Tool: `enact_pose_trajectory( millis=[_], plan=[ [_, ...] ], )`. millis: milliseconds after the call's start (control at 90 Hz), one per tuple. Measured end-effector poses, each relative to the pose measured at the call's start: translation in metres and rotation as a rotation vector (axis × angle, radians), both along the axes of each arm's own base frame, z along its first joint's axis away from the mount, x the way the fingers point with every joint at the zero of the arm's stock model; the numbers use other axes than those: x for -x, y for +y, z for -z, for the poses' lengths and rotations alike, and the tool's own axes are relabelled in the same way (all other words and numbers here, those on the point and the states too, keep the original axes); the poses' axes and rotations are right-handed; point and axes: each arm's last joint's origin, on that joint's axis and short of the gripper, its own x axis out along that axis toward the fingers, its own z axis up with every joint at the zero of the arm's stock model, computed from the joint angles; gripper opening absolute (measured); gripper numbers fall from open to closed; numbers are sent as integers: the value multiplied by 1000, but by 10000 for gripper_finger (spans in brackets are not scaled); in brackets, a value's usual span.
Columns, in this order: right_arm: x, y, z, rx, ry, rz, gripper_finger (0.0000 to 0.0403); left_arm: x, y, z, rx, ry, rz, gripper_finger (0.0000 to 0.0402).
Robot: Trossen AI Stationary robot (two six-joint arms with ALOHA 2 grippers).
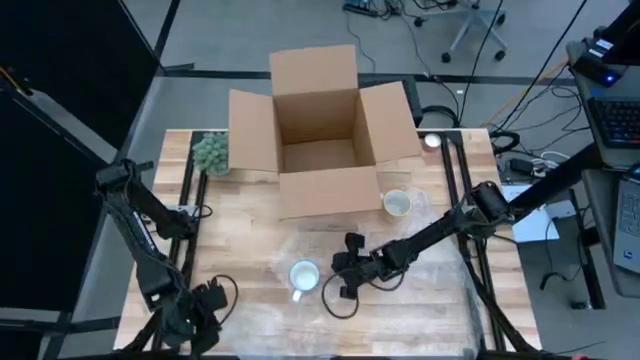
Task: Wrap mug
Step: Wrap the red cup in the bubble wrap
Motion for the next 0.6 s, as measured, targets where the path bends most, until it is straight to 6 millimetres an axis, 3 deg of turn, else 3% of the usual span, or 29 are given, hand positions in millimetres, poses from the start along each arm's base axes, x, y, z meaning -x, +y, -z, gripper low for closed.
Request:
enact_pose_trajectory(
  millis=[256,600],
  plan=[
    [10,-14,7,-40,163,95,0,2,3,2,-36,23,-13,0],
    [20,5,8,-256,149,322,0,15,26,12,-251,225,-82,0]
  ],
)
